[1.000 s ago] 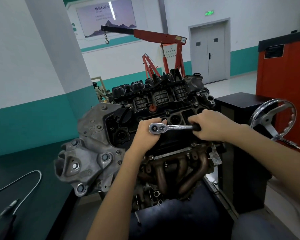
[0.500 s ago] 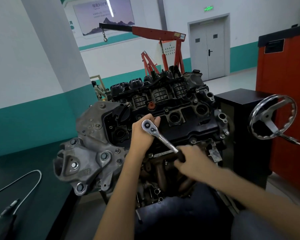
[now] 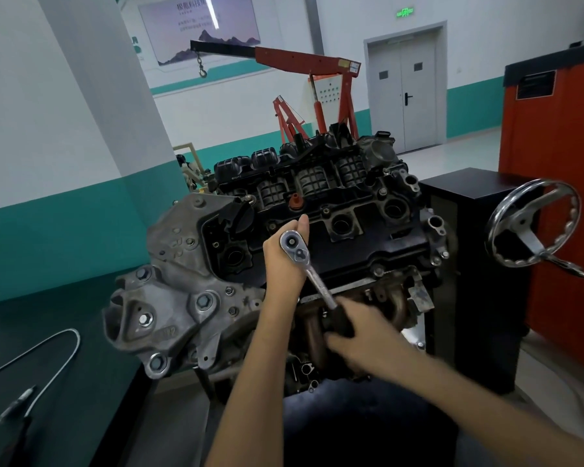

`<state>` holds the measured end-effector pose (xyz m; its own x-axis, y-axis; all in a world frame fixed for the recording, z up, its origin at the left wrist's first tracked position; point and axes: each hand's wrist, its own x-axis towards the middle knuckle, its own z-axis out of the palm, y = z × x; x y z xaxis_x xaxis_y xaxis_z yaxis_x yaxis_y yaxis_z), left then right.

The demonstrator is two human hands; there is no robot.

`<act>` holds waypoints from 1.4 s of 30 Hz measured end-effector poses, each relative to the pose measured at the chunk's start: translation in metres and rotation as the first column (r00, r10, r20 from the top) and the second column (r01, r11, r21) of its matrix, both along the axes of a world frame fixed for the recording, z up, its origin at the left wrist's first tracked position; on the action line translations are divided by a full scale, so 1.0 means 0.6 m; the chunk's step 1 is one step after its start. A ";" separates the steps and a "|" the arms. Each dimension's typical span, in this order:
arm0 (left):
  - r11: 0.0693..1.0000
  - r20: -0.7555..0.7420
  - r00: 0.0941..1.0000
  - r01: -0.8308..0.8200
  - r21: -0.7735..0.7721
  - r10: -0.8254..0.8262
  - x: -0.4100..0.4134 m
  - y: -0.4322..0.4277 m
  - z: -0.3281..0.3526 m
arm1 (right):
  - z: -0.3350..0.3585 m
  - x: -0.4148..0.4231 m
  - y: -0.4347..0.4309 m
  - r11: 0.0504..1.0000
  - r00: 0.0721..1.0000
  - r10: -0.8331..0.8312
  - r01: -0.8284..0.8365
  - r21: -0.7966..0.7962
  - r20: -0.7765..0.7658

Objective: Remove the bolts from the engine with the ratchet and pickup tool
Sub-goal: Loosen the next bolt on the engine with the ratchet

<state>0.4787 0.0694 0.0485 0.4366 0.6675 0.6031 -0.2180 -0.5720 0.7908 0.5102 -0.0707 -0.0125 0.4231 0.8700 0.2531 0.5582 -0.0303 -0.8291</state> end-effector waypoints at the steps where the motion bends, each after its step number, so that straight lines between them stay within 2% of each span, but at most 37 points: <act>1: 1.000 0.007 1.000 -0.013 0.011 0.013 0.002 -0.001 0.000 | -0.014 -0.027 0.008 0.999 0.994 0.036 -0.032 0.044 -0.104; 3: 0.999 -0.010 0.999 -0.038 0.036 0.038 -0.001 0.001 0.002 | -0.023 -0.057 0.021 0.996 0.980 0.057 -0.042 0.083 -0.191; 4: 0.998 -0.042 0.998 -0.035 0.055 0.037 -0.006 0.005 0.003 | -0.017 -0.052 0.023 0.998 0.986 0.034 -0.024 0.065 -0.161; 5: 0.996 -0.084 0.996 -0.021 0.085 0.028 -0.013 0.012 0.003 | -0.009 -0.034 0.022 0.999 0.997 -0.007 0.010 0.033 -0.073; 7: 0.982 -0.180 0.983 0.010 0.191 0.025 -0.030 0.024 0.001 | 0.018 0.024 0.010 0.996 0.976 -0.056 0.070 -0.061 0.211; 9: 0.959 -0.218 0.976 0.044 0.279 0.019 -0.043 0.028 0.005 | 0.063 0.087 -0.005 0.982 0.882 -0.036 0.117 -0.145 0.470; 11: 0.952 -0.223 0.975 0.074 0.298 -0.006 -0.041 0.027 0.014 | 0.118 0.134 -0.011 0.973 0.733 0.008 0.152 -0.176 0.680; 13: 0.962 -0.250 0.967 0.103 0.254 -0.038 -0.033 0.022 0.017 | 0.160 0.158 -0.012 0.970 0.572 0.015 0.192 -0.152 0.820; 14: 0.972 -0.239 0.970 0.106 0.208 -0.055 -0.030 0.017 0.016 | 0.170 0.161 -0.012 0.970 0.530 -0.004 0.207 -0.125 0.848; 16: 0.991 -0.149 0.987 0.083 0.106 -0.067 -0.026 0.009 0.006 | 0.156 0.152 -0.012 0.967 0.568 -0.066 0.240 -0.088 0.820; 18: 0.997 -0.030 0.998 0.061 0.038 -0.060 -0.022 0.007 -0.004 | 0.104 0.113 -0.012 0.966 0.721 -0.088 0.229 -0.117 0.688; 20: 0.999 0.030 0.999 0.037 0.027 -0.038 -0.017 0.003 -0.005 | 0.044 0.052 -0.008 0.987 0.936 -0.037 0.089 -0.134 0.349; 21: 0.999 0.026 0.999 0.021 0.026 -0.021 -0.013 0.001 -0.004 | 0.019 0.019 -0.004 0.996 0.989 0.006 0.007 -0.088 0.150; 22: 1.000 0.019 1.000 0.004 0.020 -0.005 -0.010 -0.001 -0.003 | 0.000 -0.013 0.003 0.999 0.999 0.041 -0.041 -0.017 0.005; 24: 1.000 0.018 1.000 0.000 -0.001 0.000 -0.009 -0.002 -0.003 | -0.019 -0.048 0.019 0.997 0.993 0.037 -0.029 0.068 -0.113; 26: 1.000 -0.015 1.000 0.002 0.025 -0.001 -0.014 0.002 -0.002 | -0.013 -0.035 0.024 0.999 0.998 -0.027 0.029 0.038 -0.052; 29: 0.993 -0.127 0.992 0.033 0.117 -0.017 -0.024 0.014 0.003 | 0.026 0.051 0.002 0.987 0.947 -0.074 0.115 -0.115 0.313; 32: 0.961 -0.199 0.980 0.059 0.271 -0.004 -0.026 0.014 0.014 | 0.106 0.136 -0.018 0.962 0.771 -0.037 0.200 -0.187 0.636; 34: 0.935 -0.211 0.977 0.098 0.340 -0.025 -0.023 0.012 0.019 | 0.155 0.164 -0.017 0.962 0.639 -0.019 0.221 -0.159 0.769; 35: 0.939 -0.214 0.976 0.111 0.325 -0.041 -0.021 0.012 0.018 | 0.166 0.168 -0.015 0.964 0.600 -0.031 0.229 -0.134 0.799; 37: 0.966 -0.177 0.982 0.104 0.237 -0.062 -0.018 0.012 0.012 | 0.150 0.158 -0.012 0.961 0.616 -0.073 0.255 -0.111 0.784; 39: 0.987 -0.095 0.993 0.083 0.141 -0.070 -0.015 0.009 0.004 | 0.094 0.123 -0.012 0.969 0.761 -0.110 0.225 -0.101 0.640; 41: 0.995 -0.006 0.999 0.044 0.084 -0.043 -0.008 0.005 -0.002 | 0.031 0.062 -0.011 0.993 0.953 -0.066 0.092 -0.075 0.294; 42: 0.998 0.026 1.000 0.011 0.069 -0.013 -0.003 0.001 -0.002 | 0.006 0.028 -0.004 0.999 0.994 -0.022 0.025 -0.036 0.105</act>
<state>0.4767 0.0700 0.0471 0.4276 0.6187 0.6591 -0.2458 -0.6221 0.7434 0.5273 -0.0734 -0.0086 0.4167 0.8697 0.2646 0.6402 -0.0741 -0.7646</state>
